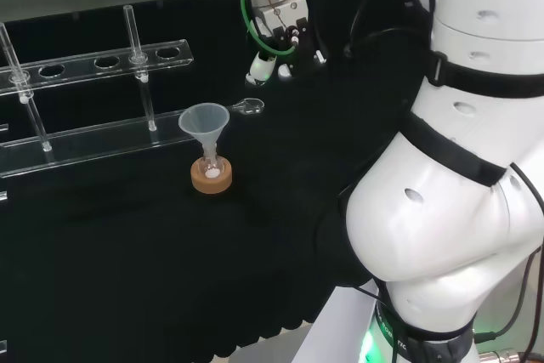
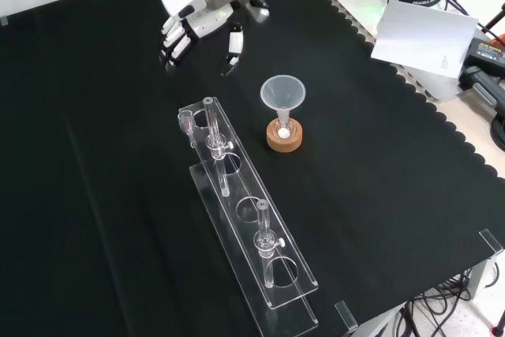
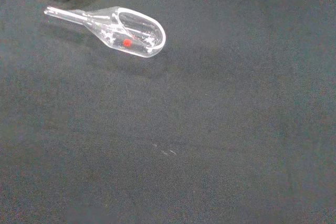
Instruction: Remove the funnel from the round-bottom flask.
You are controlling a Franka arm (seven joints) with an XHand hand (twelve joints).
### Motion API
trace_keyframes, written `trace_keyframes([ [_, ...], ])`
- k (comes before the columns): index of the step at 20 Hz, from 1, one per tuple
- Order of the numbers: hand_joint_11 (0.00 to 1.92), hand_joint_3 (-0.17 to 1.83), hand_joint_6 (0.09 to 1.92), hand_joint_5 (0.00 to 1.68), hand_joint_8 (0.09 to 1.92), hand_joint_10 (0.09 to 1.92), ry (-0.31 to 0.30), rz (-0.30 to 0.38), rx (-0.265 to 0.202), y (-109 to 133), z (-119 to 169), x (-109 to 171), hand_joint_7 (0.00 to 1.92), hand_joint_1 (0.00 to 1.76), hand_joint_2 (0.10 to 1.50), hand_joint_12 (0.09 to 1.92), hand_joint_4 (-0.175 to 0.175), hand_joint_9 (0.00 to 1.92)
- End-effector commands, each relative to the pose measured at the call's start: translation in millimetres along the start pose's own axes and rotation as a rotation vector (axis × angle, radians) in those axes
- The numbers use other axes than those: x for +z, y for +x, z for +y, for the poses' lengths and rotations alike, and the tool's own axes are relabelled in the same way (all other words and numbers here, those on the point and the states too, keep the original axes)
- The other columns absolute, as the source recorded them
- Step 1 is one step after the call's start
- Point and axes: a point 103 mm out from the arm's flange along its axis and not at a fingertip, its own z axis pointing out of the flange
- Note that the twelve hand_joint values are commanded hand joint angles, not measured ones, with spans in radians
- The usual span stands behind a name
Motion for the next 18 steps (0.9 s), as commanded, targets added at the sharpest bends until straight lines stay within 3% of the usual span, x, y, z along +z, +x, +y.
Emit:
trace_keyframes([
  [1,0.37,0.52,0.22,0.41,0.69,0.65,-0.019,0.010,0.019,2,-28,-10,0.23,0.79,0.61,1.32,-0.003,0.50],
  [12,0.35,0.52,0.18,0.41,0.68,0.64,-0.029,0.031,0.003,12,-76,-29,0.25,0.73,0.63,1.33,-0.011,0.52],
  [18,0.33,0.49,0.12,0.35,0.67,0.65,0.001,0.030,-0.015,24,-102,-35,0.23,0.67,0.63,1.36,-0.020,0.49],
])
